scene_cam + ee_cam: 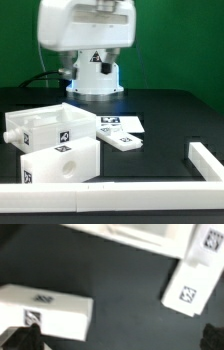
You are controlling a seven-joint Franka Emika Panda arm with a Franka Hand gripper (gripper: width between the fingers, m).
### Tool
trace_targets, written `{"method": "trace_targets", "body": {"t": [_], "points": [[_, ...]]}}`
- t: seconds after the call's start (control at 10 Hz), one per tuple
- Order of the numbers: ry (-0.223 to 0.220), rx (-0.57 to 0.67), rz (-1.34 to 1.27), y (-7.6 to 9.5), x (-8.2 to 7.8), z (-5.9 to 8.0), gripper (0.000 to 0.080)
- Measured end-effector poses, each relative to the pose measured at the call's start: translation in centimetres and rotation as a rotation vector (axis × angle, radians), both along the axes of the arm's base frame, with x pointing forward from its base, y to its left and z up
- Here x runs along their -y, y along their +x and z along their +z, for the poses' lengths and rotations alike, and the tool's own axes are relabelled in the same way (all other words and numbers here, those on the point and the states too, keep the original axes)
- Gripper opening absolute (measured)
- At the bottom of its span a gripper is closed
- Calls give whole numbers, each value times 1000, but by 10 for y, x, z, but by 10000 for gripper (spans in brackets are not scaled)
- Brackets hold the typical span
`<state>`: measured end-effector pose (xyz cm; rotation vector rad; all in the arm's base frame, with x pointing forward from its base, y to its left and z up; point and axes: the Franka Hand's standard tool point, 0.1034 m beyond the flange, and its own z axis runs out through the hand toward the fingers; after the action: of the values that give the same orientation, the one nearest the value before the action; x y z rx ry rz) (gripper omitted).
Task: Assemble cabinet
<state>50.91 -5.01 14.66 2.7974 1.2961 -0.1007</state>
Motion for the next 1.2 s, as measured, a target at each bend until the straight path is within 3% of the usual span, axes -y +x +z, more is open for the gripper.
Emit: {"method": "trace_targets", "body": {"t": [0.1, 0.4, 0.7, 0.8, 1.2], "points": [[-5, -21, -6, 12, 4, 10, 796], [-4, -16, 6, 15, 4, 9, 796], [33, -7, 445, 3, 55, -5, 796], [52, 5, 445, -2, 61, -11, 796], [65, -1, 459, -6, 64, -15, 796]]}}
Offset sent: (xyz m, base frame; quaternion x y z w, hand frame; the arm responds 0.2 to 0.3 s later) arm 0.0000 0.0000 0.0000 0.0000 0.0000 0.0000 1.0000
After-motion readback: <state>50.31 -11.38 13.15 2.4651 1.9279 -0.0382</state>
